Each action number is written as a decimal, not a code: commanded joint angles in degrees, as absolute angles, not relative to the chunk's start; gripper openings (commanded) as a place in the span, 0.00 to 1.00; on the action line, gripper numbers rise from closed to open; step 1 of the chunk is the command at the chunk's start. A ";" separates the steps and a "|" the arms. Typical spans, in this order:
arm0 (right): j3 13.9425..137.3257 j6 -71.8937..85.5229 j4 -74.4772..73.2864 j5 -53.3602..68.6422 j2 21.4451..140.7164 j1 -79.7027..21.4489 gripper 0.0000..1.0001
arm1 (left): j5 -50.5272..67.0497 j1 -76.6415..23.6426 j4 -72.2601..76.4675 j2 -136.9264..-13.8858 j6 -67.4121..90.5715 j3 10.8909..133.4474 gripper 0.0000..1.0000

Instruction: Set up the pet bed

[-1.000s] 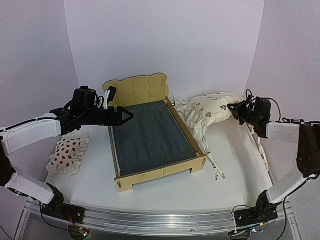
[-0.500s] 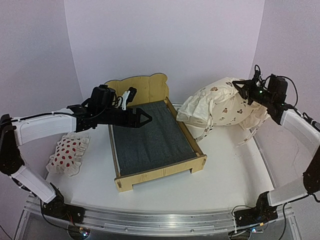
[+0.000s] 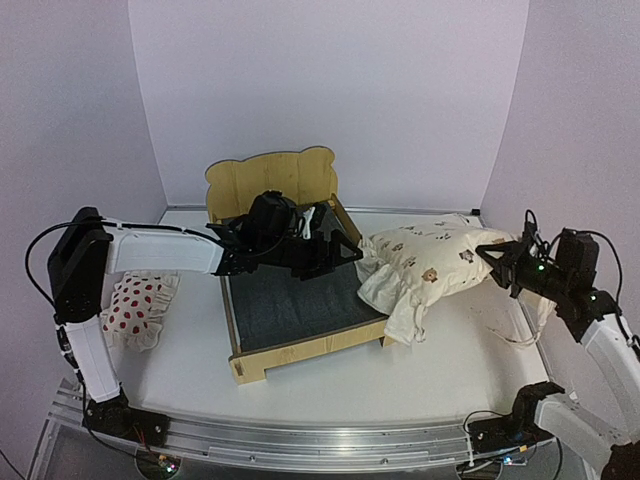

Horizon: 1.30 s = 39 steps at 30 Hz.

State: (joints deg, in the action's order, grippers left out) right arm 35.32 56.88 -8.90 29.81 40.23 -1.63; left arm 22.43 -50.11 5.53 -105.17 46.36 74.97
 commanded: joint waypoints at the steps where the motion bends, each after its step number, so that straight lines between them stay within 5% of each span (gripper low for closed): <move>1: 37.27 55.04 -19.24 30.66 34.81 -1.67 0.48 | 25.08 -51.16 15.03 -110.12 56.80 79.16 0.97; 4: 42.01 51.05 -27.11 31.08 33.79 -1.67 0.83 | 24.79 -52.07 14.30 -113.49 57.46 82.59 0.97; 7: 51.68 44.39 -39.56 30.04 35.29 -1.67 0.97 | 23.81 -52.45 13.77 -114.96 57.57 83.99 0.95; 13: 64.64 34.70 -55.25 26.38 39.24 -1.67 0.98 | 19.90 -53.15 8.71 -115.21 53.89 87.23 0.92; 26: 83.40 33.66 -58.73 50.68 44.62 -1.73 0.98 | 15.30 -53.88 2.17 -114.65 48.09 90.93 0.90; 31: 83.00 30.43 -63.81 34.28 45.95 -1.67 0.98 | 13.43 -54.48 0.40 -113.49 46.00 91.26 0.90; 39: 65.68 23.88 -64.22 8.59 54.37 -1.67 0.98 | 9.07 -59.69 -11.91 -116.79 37.20 100.88 0.90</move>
